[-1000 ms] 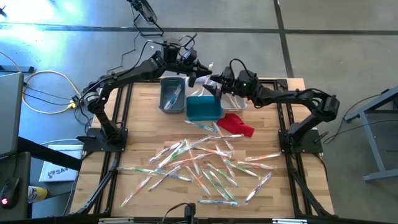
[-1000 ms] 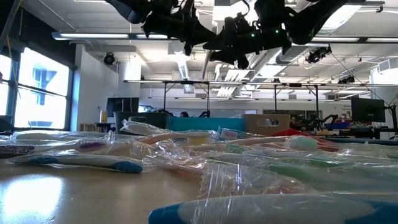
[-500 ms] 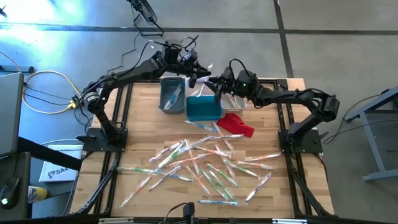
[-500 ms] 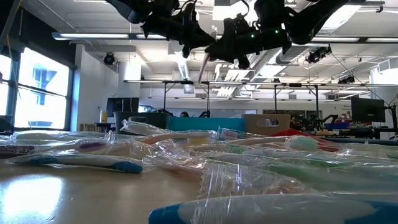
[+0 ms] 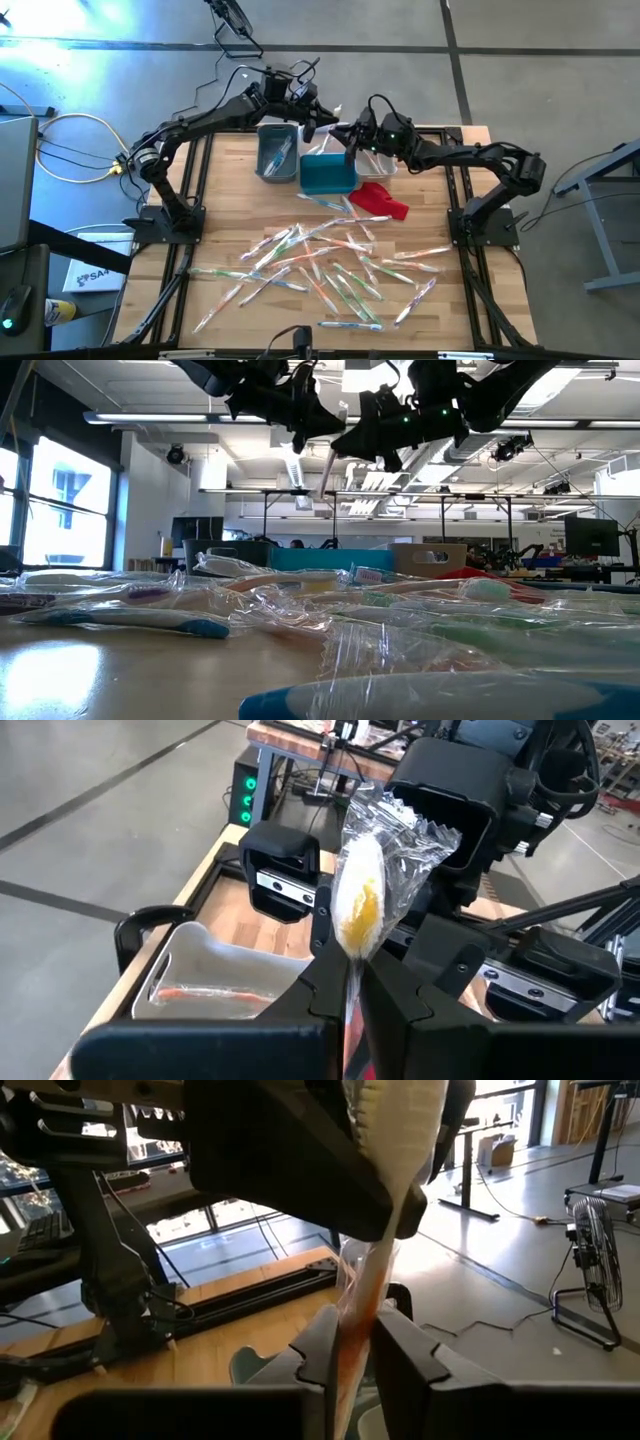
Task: Pick & Place Toothbrushes
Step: Put the orange toothbrush into the white bin
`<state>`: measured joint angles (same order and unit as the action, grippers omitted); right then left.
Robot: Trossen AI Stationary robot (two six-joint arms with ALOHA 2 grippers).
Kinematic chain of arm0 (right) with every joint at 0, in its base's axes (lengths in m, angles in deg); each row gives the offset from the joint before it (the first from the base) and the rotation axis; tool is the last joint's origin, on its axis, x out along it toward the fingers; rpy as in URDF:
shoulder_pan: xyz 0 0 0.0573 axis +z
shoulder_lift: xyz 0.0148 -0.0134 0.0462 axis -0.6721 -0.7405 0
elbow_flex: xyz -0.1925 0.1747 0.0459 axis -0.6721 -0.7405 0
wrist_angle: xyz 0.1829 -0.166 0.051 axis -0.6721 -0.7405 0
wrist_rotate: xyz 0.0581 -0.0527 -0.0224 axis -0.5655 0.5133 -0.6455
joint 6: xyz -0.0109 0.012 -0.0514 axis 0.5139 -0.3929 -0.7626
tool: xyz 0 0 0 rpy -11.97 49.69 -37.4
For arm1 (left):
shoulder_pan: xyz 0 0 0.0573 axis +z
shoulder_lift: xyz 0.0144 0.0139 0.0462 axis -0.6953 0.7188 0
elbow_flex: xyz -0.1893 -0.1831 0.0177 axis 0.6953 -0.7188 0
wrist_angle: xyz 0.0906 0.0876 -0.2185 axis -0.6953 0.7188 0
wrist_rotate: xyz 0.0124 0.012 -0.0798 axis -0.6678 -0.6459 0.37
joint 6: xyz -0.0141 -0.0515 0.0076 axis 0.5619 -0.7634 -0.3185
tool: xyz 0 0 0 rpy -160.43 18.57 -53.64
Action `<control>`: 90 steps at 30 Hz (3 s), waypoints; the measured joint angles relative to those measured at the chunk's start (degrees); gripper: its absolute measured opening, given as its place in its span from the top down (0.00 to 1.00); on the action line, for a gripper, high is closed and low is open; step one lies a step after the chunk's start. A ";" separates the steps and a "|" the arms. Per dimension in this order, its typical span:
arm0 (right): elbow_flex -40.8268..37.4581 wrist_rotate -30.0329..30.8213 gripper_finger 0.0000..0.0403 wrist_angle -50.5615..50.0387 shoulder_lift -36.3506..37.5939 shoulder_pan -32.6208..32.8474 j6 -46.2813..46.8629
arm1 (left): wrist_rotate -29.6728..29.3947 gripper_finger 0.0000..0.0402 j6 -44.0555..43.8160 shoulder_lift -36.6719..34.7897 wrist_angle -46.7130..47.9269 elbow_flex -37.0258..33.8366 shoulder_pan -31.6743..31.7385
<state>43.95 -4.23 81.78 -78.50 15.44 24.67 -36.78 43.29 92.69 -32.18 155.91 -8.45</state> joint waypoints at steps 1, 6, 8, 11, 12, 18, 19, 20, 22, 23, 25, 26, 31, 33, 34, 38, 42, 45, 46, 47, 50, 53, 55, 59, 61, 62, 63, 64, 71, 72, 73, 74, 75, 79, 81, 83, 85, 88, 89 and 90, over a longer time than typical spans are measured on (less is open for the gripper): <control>0.00 0.00 0.91 -0.02 0.00 0.00 0.00 | -0.02 0.96 0.05 0.00 0.05 0.00 0.00; 0.00 0.04 0.92 -0.23 0.00 0.00 0.00 | -0.65 0.96 2.10 0.00 0.22 0.00 -0.02; 0.00 0.17 0.92 -0.61 0.00 0.00 0.00 | -1.47 0.96 2.66 0.00 0.38 0.00 -0.05; 0.00 0.23 0.92 -0.82 0.00 -0.02 0.00 | -2.21 0.96 2.54 0.00 0.44 0.00 -0.09; 0.00 0.24 0.92 -0.79 0.00 0.00 0.00 | -2.21 0.95 2.46 0.00 0.44 0.00 -0.09; 0.00 0.14 0.95 -0.38 0.00 -0.01 -0.11 | -2.95 0.79 2.26 0.07 0.81 0.00 -0.07; 0.00 0.17 0.96 -0.39 0.00 -0.02 -0.11 | -3.46 0.76 2.23 0.07 0.80 0.00 -0.07; 0.00 0.15 0.96 -0.39 0.00 -0.02 -0.11 | -3.91 0.73 2.24 0.07 0.80 0.00 -0.07; 0.00 0.13 0.96 -0.41 0.00 -0.02 -0.11 | -4.13 0.68 2.27 0.07 0.77 0.00 -0.04; 0.00 0.08 0.96 -0.42 0.00 -0.02 -0.11 | -4.22 0.66 2.25 0.07 0.77 0.00 -0.04; 0.00 -0.02 0.96 -0.42 0.00 -0.02 -0.11 | -4.37 0.62 2.27 0.09 0.68 0.00 -0.02; 0.00 -0.03 0.96 -0.42 0.00 -0.02 -0.11 | -4.39 0.61 2.27 0.09 0.64 0.00 -0.02; 0.00 1.75 0.96 -0.51 0.00 0.02 -0.25 | -4.63 0.60 2.10 0.18 -0.27 -0.05 0.00; 0.02 2.53 0.96 -0.75 0.02 -0.11 -0.33 | -4.71 0.60 1.22 0.26 -1.77 -0.07 0.00; 0.02 2.41 0.96 -0.82 0.02 -0.37 -0.31 | -4.81 0.60 0.98 0.26 -2.01 -0.07 0.00; 0.02 2.34 0.96 -1.42 0.02 -1.39 -0.26 | -4.85 0.60 0.92 0.26 -1.70 -0.07 0.04; 0.02 2.40 0.96 -3.39 0.02 -2.37 -0.17 | -4.76 0.60 -1.02 0.26 -1.81 -0.07 0.01; 0.02 2.48 0.96 -4.57 0.02 -2.93 1.09 | -4.55 0.60 -1.43 0.26 -2.23 -0.07 -0.31; 0.02 2.57 0.96 -4.61 0.08 -2.99 1.29 | -4.50 0.60 -0.25 0.26 -2.16 -0.07 -0.31; 0.02 2.76 0.96 -4.67 0.33 -2.99 1.33 | -4.52 0.60 0.98 0.26 -1.98 -0.07 -0.29; 0.02 5.58 0.96 -6.59 1.97 -2.95 1.21 | -6.92 0.60 5.70 -0.14 1.56 -0.04 0.06; 0.02 9.07 0.96 -12.27 4.81 -2.98 -0.51 | -12.14 0.60 9.60 -1.78 8.59 -0.03 1.81; 0.02 10.78 0.96 -16.78 7.41 -3.22 -1.80 | -13.73 0.60 9.51 -2.62 11.96 0.04 3.40; 0.04 12.36 0.96 -25.69 11.74 -3.98 -1.51 | -10.98 0.60 10.36 -4.15 13.21 -0.05 5.50; 0.04 12.50 0.96 -30.11 13.08 -4.52 -1.45 | -9.58 0.60 11.66 -4.83 13.11 0.00 5.35; 0.04 12.43 0.96 -31.92 13.45 -4.94 -1.35 | -9.52 0.60 12.45 -4.93 13.06 0.00 5.28; 0.04 12.23 0.96 -33.59 13.72 -5.46 -1.02 | -9.49 0.60 12.93 -5.01 13.30 0.00 5.24; 0.07 11.90 0.96 -35.75 13.79 -6.02 -0.22 | -9.49 0.60 13.33 -5.01 13.49 0.00 5.20; -2.54 11.67 0.96 -41.83 13.11 -8.58 3.53 | -7.68 0.60 13.86 -5.18 10.90 -2.96 5.29; -3.19 11.53 0.96 -41.98 13.11 -8.76 4.44 | -6.99 0.60 13.16 -5.18 9.63 -3.91 5.27; -3.80 11.40 0.96 -42.69 13.11 -8.98 5.46 | -6.43 0.60 12.60 -5.16 8.17 -4.76 5.27; -4.32 11.33 0.96 -43.33 13.11 -9.27 6.37 | -6.15 0.60 11.72 -5.16 6.90 -5.52 5.27; -4.59 11.28 0.96 -44.18 13.09 -9.65 7.26 | -5.76 0.60 11.13 -5.16 5.66 -6.28 5.27; -5.94 11.29 0.96 -44.85 13.11 -10.93 9.26 | -5.46 0.60 9.29 -5.14 1.92 -8.22 4.81; -6.57 10.38 0.96 -44.30 13.11 -10.94 9.44 | -5.44 0.60 8.78 -5.14 -0.11 -8.67 4.45; -7.32 9.88 0.96 -42.79 13.11 -10.85 11.35 | -5.21 0.60 8.13 -5.10 -3.28 -8.74 4.19; -8.28 9.84 0.96 -41.50 13.11 -10.86 14.70 | -5.21 0.60 7.21 -5.11 -7.23 -8.74 3.69; -9.20 10.04 0.96 -38.49 13.09 -10.93 16.69 | -5.15 0.60 6.85 -5.11 -11.25 -8.74 3.72; -9.25 9.87 0.96 -37.95 13.09 -10.93 16.70 | -5.00 0.60 6.67 -5.09 -12.00 -8.74 3.72; -9.25 9.35 0.96 -37.87 13.09 -10.93 16.69 | -4.94 0.60 6.69 -5.11 -12.30 -8.74 3.72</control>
<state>34.70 5.11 43.91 -65.41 4.51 41.36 -41.72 49.98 87.57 -44.48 147.17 -4.74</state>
